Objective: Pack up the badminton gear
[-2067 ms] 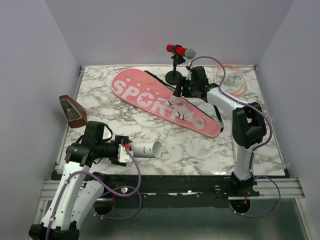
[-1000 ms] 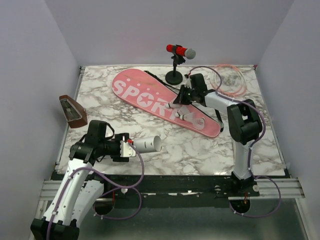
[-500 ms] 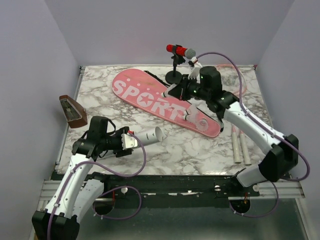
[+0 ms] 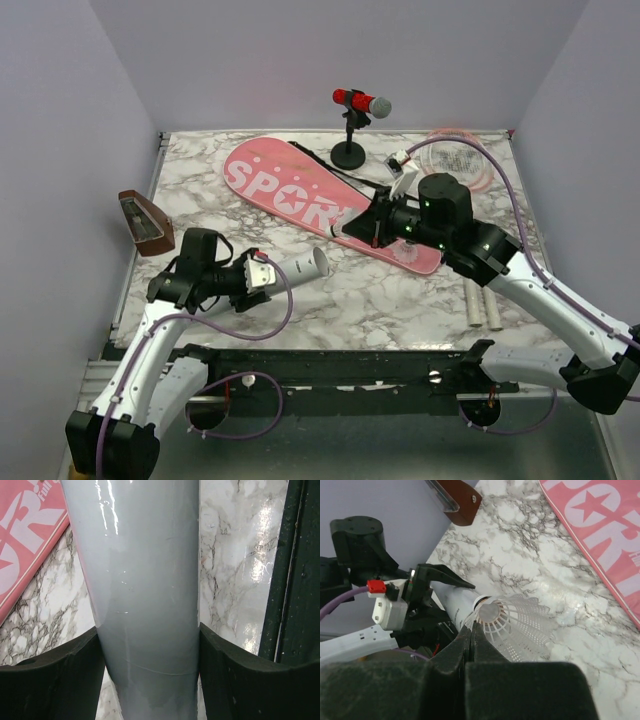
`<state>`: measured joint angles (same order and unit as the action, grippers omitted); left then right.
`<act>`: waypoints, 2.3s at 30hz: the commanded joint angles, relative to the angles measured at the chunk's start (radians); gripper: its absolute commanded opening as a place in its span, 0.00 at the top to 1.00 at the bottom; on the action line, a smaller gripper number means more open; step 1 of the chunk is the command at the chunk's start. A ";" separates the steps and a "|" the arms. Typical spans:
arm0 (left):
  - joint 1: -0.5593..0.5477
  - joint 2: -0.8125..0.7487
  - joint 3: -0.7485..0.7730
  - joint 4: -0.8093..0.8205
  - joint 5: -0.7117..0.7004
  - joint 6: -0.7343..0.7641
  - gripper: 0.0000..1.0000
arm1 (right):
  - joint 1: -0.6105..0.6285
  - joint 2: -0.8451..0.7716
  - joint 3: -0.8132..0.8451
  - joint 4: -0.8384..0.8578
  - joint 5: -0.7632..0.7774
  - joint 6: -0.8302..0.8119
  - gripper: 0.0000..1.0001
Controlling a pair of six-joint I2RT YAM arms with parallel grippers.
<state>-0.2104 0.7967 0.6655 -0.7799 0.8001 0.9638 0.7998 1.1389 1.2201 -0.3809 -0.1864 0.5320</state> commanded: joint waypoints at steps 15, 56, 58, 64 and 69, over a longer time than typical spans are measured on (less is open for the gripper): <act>0.005 0.029 0.134 -0.065 0.137 -0.005 0.48 | 0.045 -0.005 -0.050 0.022 -0.073 0.068 1.00; 0.005 0.016 0.203 -0.243 0.290 0.159 0.47 | 0.159 -0.097 -0.094 0.093 -0.027 0.134 0.42; 0.005 0.010 0.204 -0.245 0.294 0.155 0.47 | 0.159 -0.120 -0.085 0.064 0.030 0.123 0.42; 0.005 0.007 0.209 -0.248 0.298 0.150 0.47 | 0.157 -0.153 -0.082 -0.067 0.139 0.071 0.43; 0.005 0.009 0.212 -0.234 0.303 0.128 0.47 | 0.157 -0.139 -0.152 -0.032 0.085 0.095 0.44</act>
<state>-0.2058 0.8154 0.8436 -1.0309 1.0344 1.1061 0.9501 0.9928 1.1156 -0.3862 -0.1051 0.6308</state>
